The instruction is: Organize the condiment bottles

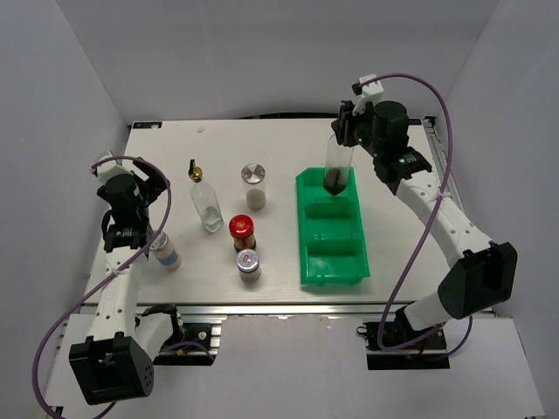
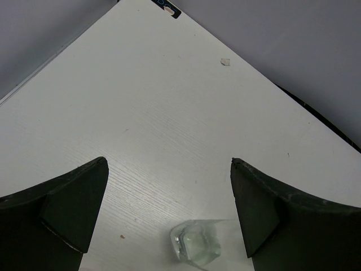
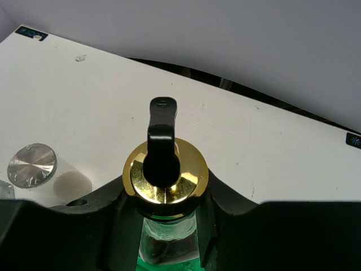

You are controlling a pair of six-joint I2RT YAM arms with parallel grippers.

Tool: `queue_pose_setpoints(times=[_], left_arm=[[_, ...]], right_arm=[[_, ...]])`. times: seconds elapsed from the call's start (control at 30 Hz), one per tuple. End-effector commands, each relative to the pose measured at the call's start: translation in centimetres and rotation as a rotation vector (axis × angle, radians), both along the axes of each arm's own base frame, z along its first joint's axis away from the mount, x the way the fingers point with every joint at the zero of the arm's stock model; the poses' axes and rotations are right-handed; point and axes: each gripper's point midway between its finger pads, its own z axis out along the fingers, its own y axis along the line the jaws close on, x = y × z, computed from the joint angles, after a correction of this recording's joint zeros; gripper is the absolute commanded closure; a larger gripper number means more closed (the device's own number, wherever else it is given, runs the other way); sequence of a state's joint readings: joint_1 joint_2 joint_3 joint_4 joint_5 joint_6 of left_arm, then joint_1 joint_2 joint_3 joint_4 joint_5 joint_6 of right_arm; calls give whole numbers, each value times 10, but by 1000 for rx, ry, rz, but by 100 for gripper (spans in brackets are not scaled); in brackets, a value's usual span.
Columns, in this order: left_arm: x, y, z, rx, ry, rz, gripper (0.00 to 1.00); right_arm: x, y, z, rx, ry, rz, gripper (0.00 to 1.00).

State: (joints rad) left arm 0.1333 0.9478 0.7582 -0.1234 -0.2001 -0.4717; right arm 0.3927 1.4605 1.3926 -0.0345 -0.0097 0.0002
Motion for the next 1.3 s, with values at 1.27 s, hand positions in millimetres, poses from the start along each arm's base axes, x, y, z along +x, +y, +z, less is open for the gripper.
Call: queue_pose_setpoints(times=[1.27], left_arm=[[-5, 9, 9, -4, -11, 69, 2]], right_arm=[[15, -55, 1, 255, -221, -667, 100]])
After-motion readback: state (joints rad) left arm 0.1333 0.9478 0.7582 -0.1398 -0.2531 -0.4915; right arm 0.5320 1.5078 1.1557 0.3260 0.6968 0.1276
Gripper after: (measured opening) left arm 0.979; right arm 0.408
